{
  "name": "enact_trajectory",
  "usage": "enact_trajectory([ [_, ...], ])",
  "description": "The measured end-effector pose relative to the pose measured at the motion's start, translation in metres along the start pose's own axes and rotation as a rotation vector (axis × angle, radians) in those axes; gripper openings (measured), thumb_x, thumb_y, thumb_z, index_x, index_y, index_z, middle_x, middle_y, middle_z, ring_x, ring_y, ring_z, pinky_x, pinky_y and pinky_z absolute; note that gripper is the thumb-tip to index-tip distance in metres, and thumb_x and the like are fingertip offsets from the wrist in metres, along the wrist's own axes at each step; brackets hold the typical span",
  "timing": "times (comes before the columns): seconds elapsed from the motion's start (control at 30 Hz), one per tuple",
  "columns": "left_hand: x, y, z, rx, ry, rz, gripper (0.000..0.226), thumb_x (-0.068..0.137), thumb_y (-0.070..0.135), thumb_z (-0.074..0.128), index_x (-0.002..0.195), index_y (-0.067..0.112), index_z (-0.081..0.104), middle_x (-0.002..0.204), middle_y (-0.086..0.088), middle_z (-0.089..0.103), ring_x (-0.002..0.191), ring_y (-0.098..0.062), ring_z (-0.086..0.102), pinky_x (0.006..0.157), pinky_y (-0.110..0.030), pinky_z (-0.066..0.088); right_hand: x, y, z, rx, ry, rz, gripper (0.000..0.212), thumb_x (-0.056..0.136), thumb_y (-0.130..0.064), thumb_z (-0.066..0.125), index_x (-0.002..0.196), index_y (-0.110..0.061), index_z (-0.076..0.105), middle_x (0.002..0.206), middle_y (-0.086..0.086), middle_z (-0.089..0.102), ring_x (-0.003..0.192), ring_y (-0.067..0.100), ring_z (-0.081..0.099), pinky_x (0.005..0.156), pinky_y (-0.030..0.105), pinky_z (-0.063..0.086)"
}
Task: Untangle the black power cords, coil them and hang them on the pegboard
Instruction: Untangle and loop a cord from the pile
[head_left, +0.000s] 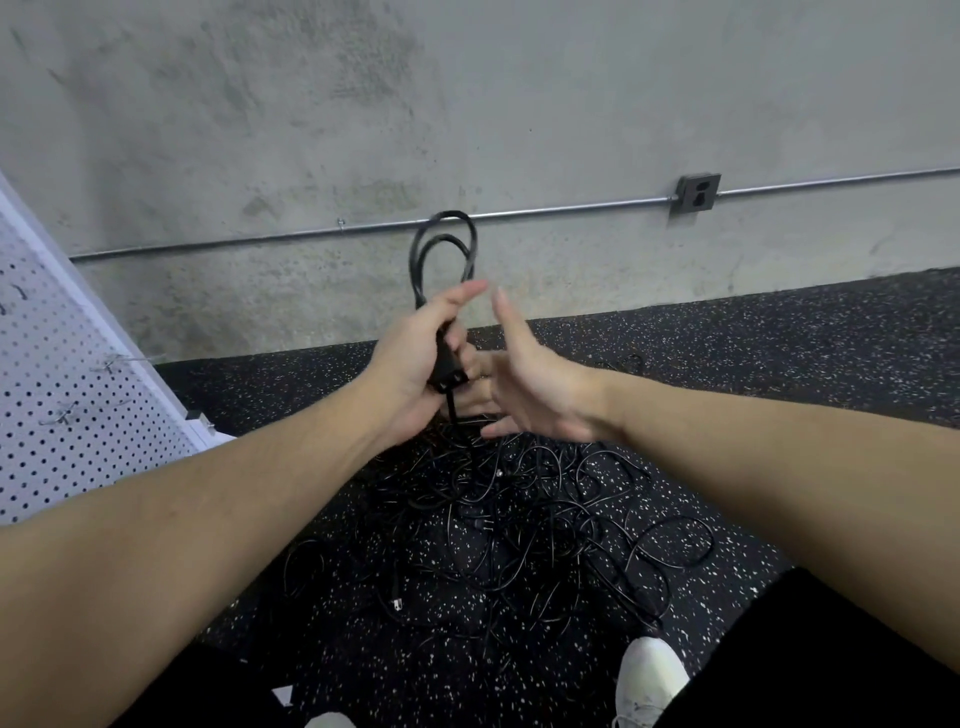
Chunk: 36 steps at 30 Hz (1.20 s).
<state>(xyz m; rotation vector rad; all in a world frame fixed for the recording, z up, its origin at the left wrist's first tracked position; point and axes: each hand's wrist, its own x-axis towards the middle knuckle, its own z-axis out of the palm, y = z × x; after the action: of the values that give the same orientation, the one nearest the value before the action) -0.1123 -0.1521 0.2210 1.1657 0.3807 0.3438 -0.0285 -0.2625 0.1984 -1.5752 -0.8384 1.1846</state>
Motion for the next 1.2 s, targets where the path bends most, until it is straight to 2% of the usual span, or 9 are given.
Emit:
enact_trajectory([
  [0.1, 0.007, 0.0, -0.009, -0.045, 0.062, 0.01, 0.036, 0.108, 0.015, 0.041, 0.126, 0.028, 0.068, 0.062, 0.002, 0.035, 0.059, -0.015, 0.054, 0.063, -0.029, 0.059, -0.001, 0.004, 0.008, -0.199, -0.07, 0.006, 0.081, 0.088, -0.082, 0.006, 0.111, -0.027, 0.062, 0.113, 0.009, 0.073, 0.114, 0.025, 0.067, 0.115, 0.053, 0.037],
  [0.23, 0.01, -0.001, -0.019, 0.055, 0.096, 0.021, 0.039, 0.111, 0.016, 0.038, 0.13, 0.036, 0.065, 0.06, 0.006, 0.036, 0.052, -0.009, 0.042, 0.054, -0.022, 0.043, -0.012, -0.001, 0.002, -0.438, -0.088, -0.012, 0.071, 0.1, -0.069, 0.019, 0.092, -0.014, 0.065, 0.063, -0.001, 0.056, 0.058, 0.016, 0.049, 0.072, 0.033, 0.044],
  [0.47, 0.016, 0.001, -0.03, 0.332, 0.196, 0.035, 0.031, 0.109, 0.037, 0.047, 0.133, 0.052, 0.059, 0.082, -0.004, 0.049, 0.04, -0.008, 0.051, 0.046, -0.026, 0.049, -0.015, 0.007, -0.022, -0.79, -0.084, 0.057, 0.038, 0.095, -0.046, 0.065, 0.063, -0.026, 0.059, 0.068, 0.001, 0.069, 0.083, 0.023, 0.068, 0.107, 0.037, 0.041],
  [0.57, 0.017, 0.001, -0.043, 0.616, 0.24, 0.058, 0.045, 0.101, 0.05, 0.058, 0.145, 0.05, 0.05, 0.14, -0.019, 0.055, 0.043, -0.007, 0.058, 0.055, -0.029, 0.053, -0.02, -0.002, -0.029, -0.731, -0.009, -0.038, 0.02, 0.098, -0.032, 0.066, 0.082, -0.02, 0.067, 0.063, -0.004, 0.058, 0.057, 0.005, 0.052, 0.069, 0.021, 0.043],
  [0.63, 0.015, 0.001, -0.051, 0.751, 0.226, 0.057, 0.065, 0.091, 0.061, 0.066, 0.151, 0.047, 0.043, 0.149, -0.017, 0.053, 0.046, -0.007, 0.061, 0.061, -0.03, 0.056, -0.021, -0.012, -0.029, -0.756, 0.038, -0.139, 0.012, 0.098, -0.031, 0.066, 0.088, -0.027, 0.072, 0.064, -0.008, 0.054, 0.052, 0.005, 0.044, 0.056, 0.016, 0.037],
  [0.77, 0.007, 0.001, -0.052, 0.909, 0.08, 0.079, 0.101, 0.066, 0.073, 0.073, 0.155, 0.043, 0.036, 0.103, -0.01, 0.073, 0.049, -0.009, 0.061, 0.05, -0.02, 0.049, -0.022, -0.02, -0.037, -0.909, 0.233, -0.168, 0.041, 0.09, -0.05, 0.071, 0.07, -0.015, 0.064, 0.048, -0.014, 0.046, 0.041, 0.002, 0.039, 0.049, 0.02, 0.034],
  [0.87, 0.002, -0.003, -0.047, 0.967, -0.026, 0.045, 0.093, 0.062, 0.06, 0.085, 0.143, 0.042, 0.045, 0.059, 0.009, 0.053, 0.05, -0.01, 0.059, 0.057, -0.026, 0.049, -0.024, -0.018, -0.041, -0.877, 0.359, -0.092, 0.063, 0.077, -0.064, 0.075, 0.053, -0.021, 0.037, 0.045, -0.008, 0.031, 0.04, 0.009, 0.027, 0.052, 0.029, 0.027],
  [1.07, -0.001, -0.014, -0.047, 0.865, -0.075, 0.036, 0.02, 0.095, 0.015, 0.063, 0.105, 0.028, 0.052, 0.077, -0.007, 0.049, 0.054, -0.02, 0.054, 0.063, -0.051, 0.063, -0.025, -0.027, -0.037, -0.213, 0.121, -0.19, 0.024, 0.102, -0.033, 0.056, 0.082, -0.02, 0.061, 0.064, -0.008, 0.041, 0.054, 0.007, 0.035, 0.048, 0.019, 0.028],
  [1.2, -0.008, -0.018, -0.03, 0.675, -0.087, 0.037, 0.019, 0.097, 0.005, 0.046, 0.1, 0.023, 0.052, 0.077, -0.005, 0.045, 0.039, -0.017, 0.045, 0.049, -0.039, 0.057, -0.02, -0.031, -0.027, -0.229, 0.38, -0.331, 0.021, 0.102, -0.033, 0.059, 0.09, -0.021, 0.072, 0.076, 0.001, 0.054, 0.061, 0.01, 0.048, 0.057, 0.025, 0.042],
])
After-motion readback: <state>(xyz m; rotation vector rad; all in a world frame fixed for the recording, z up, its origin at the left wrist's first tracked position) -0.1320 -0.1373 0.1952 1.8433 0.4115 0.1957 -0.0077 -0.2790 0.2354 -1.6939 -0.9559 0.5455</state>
